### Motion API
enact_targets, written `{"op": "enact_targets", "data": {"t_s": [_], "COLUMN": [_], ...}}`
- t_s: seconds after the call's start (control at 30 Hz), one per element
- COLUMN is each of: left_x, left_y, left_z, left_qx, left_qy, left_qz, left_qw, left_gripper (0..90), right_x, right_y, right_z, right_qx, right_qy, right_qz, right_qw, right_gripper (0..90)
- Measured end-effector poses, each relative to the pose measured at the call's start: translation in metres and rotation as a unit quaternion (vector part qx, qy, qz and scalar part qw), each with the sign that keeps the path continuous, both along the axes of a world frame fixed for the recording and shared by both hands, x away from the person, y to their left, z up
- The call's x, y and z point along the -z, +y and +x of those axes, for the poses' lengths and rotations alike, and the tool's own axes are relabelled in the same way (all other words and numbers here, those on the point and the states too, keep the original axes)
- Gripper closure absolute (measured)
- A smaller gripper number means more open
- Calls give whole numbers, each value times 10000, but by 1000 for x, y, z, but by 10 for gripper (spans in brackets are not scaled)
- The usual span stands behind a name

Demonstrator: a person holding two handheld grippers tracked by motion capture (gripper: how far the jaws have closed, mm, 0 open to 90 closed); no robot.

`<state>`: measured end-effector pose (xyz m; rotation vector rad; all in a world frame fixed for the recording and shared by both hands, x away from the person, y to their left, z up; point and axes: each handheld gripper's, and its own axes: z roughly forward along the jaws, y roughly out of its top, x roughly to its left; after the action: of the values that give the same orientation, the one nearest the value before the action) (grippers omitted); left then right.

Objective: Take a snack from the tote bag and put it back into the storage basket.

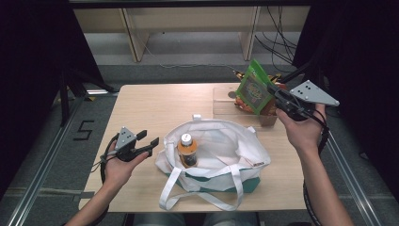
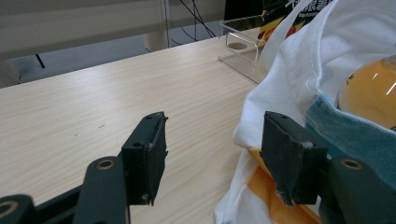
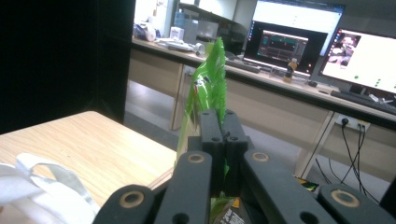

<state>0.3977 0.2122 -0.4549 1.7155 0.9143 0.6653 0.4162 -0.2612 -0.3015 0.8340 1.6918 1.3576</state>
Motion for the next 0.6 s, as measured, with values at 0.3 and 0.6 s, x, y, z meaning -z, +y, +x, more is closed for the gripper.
{"op": "enact_targets", "data": {"t_s": [0.3, 0.6], "left_x": [-1, -1], "left_y": [0, 0], "left_z": [-1, -1], "left_qx": [-46, -49], "left_qy": [43, 43], "left_qz": [22, -1], "left_qw": [10000, 10000], "left_gripper": [401, 402], "right_x": [4, 6], "right_y": [0, 1], "right_z": [14, 22], "right_qx": [108, 184], "right_qy": [27, 79], "right_qz": [-40, -15], "right_qw": [9999, 9998], "right_gripper": [900, 900]}}
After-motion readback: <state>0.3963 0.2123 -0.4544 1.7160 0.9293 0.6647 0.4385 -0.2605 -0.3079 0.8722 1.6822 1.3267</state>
